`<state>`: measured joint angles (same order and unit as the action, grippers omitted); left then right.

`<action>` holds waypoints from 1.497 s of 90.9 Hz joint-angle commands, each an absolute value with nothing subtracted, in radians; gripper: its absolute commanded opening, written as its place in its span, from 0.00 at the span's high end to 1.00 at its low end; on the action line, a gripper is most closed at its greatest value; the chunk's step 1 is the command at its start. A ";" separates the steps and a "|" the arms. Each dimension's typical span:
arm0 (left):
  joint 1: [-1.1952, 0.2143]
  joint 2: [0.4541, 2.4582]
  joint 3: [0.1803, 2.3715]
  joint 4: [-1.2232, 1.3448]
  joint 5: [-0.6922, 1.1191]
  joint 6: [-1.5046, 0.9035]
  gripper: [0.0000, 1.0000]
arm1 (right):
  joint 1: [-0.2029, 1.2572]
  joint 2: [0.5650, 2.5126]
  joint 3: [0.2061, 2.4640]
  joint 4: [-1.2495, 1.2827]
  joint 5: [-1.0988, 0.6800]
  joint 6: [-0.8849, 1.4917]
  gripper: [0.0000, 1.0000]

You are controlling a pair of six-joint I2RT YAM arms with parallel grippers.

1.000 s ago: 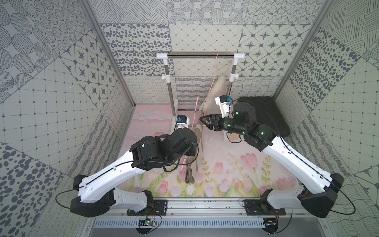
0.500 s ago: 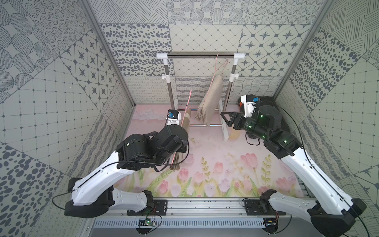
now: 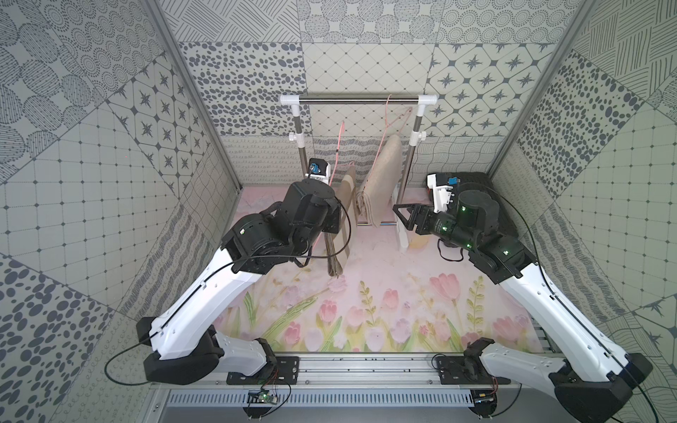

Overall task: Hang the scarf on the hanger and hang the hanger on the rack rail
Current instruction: Place the hanger at the clothesline.

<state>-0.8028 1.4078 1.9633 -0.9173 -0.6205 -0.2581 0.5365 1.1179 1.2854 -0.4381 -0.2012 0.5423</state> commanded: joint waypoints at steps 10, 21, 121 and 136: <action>-0.652 1.563 2.164 -0.627 -0.471 -0.040 1.00 | 0.492 1.088 1.259 -0.413 -0.195 0.518 0.34; -0.583 1.635 2.236 -0.612 -0.383 -0.041 1.00 | 0.470 1.102 1.259 -0.399 -0.177 0.505 0.35; -0.346 1.763 1.997 -0.461 -0.059 -0.279 0.70 | 0.402 1.235 1.282 -0.328 -0.141 0.517 0.30; -0.347 1.681 1.901 -0.422 -0.066 -0.307 0.23 | 0.402 1.241 1.284 -0.330 -0.141 0.513 0.22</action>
